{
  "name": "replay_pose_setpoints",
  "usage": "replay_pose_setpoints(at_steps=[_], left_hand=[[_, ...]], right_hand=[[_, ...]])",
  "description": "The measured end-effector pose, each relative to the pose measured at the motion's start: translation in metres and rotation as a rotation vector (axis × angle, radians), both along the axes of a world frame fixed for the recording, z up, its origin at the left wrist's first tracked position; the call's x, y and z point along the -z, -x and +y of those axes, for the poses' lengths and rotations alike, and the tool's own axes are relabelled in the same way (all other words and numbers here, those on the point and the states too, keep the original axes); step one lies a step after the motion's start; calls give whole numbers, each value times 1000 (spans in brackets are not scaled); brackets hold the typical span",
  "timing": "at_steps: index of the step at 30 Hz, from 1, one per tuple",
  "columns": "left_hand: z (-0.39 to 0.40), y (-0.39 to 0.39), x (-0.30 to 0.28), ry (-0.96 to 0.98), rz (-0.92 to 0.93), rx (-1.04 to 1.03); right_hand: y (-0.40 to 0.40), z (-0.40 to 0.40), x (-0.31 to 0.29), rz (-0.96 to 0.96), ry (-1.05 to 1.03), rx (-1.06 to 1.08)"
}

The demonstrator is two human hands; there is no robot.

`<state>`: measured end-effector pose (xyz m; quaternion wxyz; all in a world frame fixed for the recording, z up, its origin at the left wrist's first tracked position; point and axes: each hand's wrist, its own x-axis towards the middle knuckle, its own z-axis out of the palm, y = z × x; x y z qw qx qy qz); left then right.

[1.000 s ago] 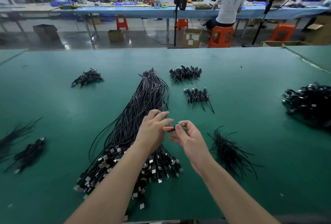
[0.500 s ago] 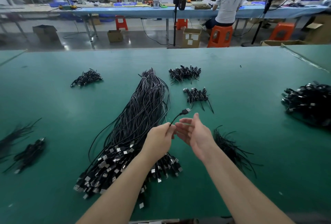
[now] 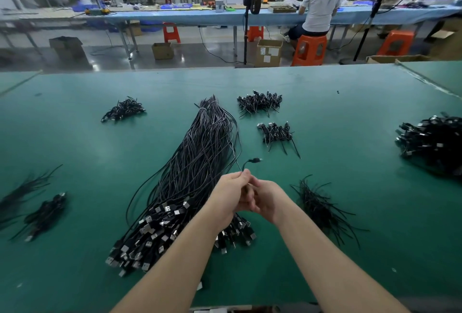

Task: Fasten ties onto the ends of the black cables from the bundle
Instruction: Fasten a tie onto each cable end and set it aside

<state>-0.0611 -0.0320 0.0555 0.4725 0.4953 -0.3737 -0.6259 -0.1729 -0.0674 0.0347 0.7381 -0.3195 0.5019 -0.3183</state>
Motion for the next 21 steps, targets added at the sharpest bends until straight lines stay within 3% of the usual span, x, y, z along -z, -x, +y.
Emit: replay_pose_setpoints(at_steps=[3, 5, 11, 14, 17, 21], left_hand=[[-15, -14, 5, -78, 48, -272], [-24, -25, 9, -154, 41, -401], [-39, -29, 16, -229, 61, -283], [-42, -22, 12, -217, 71, -239], [-38, -20, 3, -163, -18, -97], [-27, -30, -8, -123, -111, 229]], right_hand=[[0, 3, -1, 295, 168, -38], [0, 7, -5, 382, 266, -88], [3, 26, -19, 381, 399, -459], [7, 26, -20, 407, 416, -540], [11, 16, -14, 364, 277, -269], [22, -1, -8, 114, 190, 110]])
